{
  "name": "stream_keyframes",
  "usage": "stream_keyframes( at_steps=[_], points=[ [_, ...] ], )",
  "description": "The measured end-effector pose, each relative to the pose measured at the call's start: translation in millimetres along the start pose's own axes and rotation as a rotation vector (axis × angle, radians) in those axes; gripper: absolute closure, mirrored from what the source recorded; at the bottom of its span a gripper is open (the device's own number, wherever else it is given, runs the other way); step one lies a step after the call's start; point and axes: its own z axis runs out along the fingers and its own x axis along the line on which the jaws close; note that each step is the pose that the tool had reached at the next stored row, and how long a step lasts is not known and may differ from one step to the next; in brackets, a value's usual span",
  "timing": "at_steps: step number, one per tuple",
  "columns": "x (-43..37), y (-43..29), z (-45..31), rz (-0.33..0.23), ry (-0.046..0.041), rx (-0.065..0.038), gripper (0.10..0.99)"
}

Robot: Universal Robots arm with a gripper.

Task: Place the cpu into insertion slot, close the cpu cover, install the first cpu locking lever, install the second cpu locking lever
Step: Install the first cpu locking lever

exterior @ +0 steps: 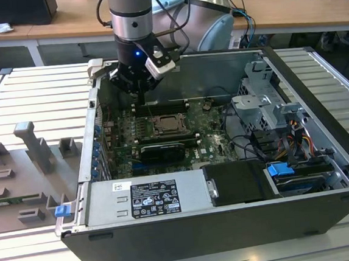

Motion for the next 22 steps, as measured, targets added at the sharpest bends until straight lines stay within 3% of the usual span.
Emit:
stream_keyframes(
  at_steps=[9, 16, 20, 22],
  points=[
    [-9.7, -0.9, 1.1, 0.000, 0.0000, 0.000, 0.980],
    [-23.7, -2.4, 4.1, 0.000, 0.0002, 0.000, 0.980],
    [-36.8, -3.7, 6.1, 0.000, 0.0005, 0.000, 0.980],
    [-39.1, -4.1, 6.4, 0.000, 0.0001, -0.005, 0.980]
  ],
)
